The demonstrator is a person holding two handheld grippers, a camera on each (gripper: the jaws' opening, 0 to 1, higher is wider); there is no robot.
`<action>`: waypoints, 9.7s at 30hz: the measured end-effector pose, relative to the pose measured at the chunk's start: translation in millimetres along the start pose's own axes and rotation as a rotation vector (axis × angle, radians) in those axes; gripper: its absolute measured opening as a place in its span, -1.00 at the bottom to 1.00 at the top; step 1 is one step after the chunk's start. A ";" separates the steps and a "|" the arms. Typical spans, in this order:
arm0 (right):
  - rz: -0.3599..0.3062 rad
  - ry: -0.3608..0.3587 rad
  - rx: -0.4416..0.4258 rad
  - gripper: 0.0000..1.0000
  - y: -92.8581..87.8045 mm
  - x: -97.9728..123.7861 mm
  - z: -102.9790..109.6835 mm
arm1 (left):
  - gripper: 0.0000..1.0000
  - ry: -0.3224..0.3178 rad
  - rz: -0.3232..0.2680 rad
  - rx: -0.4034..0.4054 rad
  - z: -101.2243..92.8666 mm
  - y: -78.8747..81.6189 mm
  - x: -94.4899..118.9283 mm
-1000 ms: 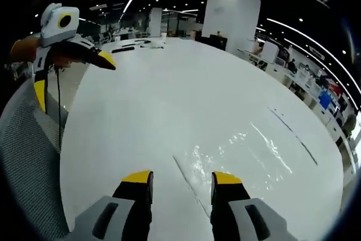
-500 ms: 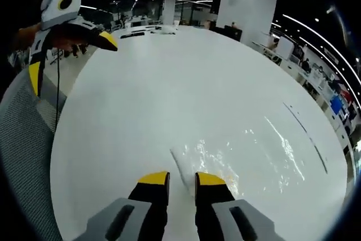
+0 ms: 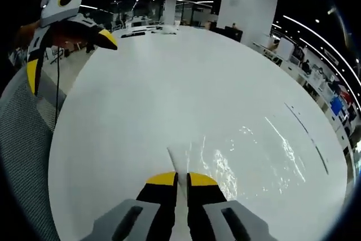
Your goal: Open the resealable bag by pulling the two sides of the seal apart until the entire bag opening is separated and visibly accessible.
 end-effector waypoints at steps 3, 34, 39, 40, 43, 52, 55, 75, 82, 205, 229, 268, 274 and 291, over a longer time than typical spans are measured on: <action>0.001 -0.007 0.037 -0.97 0.7 3.4 4.1 | 0.74 0.000 0.005 -0.003 -0.1 -1.7 -0.3; -0.054 0.058 0.066 -0.98 2.0 50.5 74.3 | 0.51 -0.077 0.038 -0.134 -29.3 5.3 -6.5; -0.051 0.074 0.093 -0.98 2.8 55.1 85.7 | 0.45 -0.114 0.042 -0.215 -41.0 11.8 -9.7; -0.050 0.075 0.096 -0.98 3.1 56.3 87.4 | 0.43 -0.123 0.041 -0.223 -43.3 13.3 -11.0; -0.052 0.080 0.103 -0.98 4.0 58.5 92.5 | 0.39 -0.137 0.044 -0.249 -48.3 16.6 -14.1; -0.063 0.092 0.109 -0.98 7.8 66.6 104.4 | 0.31 -0.154 0.056 -0.311 -56.9 20.6 -20.7; -0.063 0.100 0.116 -0.98 8.5 68.8 107.7 | 0.22 -0.159 0.075 -0.359 -58.9 19.6 -22.7; -0.068 0.183 0.144 -0.98 10.3 80.5 136.7 | -0.90 -0.140 0.182 -0.760 -86.4 9.8 -28.0; -0.074 0.187 0.138 -0.98 9.5 81.6 141.5 | -0.98 -0.133 0.182 -0.861 -88.5 6.0 -27.5; 0.056 0.039 0.160 -1.00 -40.0 85.6 133.7 | -1.00 -0.090 0.183 -0.867 -67.4 -13.3 -7.7; 0.069 0.051 0.134 -1.00 -51.2 83.0 133.6 | -1.00 -0.100 0.213 -0.874 -65.6 -18.3 -8.4; -0.076 0.058 0.045 -0.90 -10.6 99.3 137.7 | -1.00 -0.097 0.199 -0.960 -80.0 -4.1 -3.9; -0.104 0.048 0.050 -0.91 -8.0 102.5 136.1 | -1.00 -0.092 0.205 -0.963 -78.3 -5.9 -5.3; -0.062 0.060 0.060 -0.92 -15.2 88.2 139.8 | -1.00 -0.103 0.176 -0.943 -78.0 -5.5 -3.0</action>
Point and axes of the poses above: the point that each gripper's makers call its tool centre point, and the gripper's own axes: x roughly backward along the fingers, z roughly to its left, y roughly out of its top, the point moved 8 cm from there along x, roughly backward along the fingers, and after that the axes turned 15 degrees about z, right-handed, at the moved point
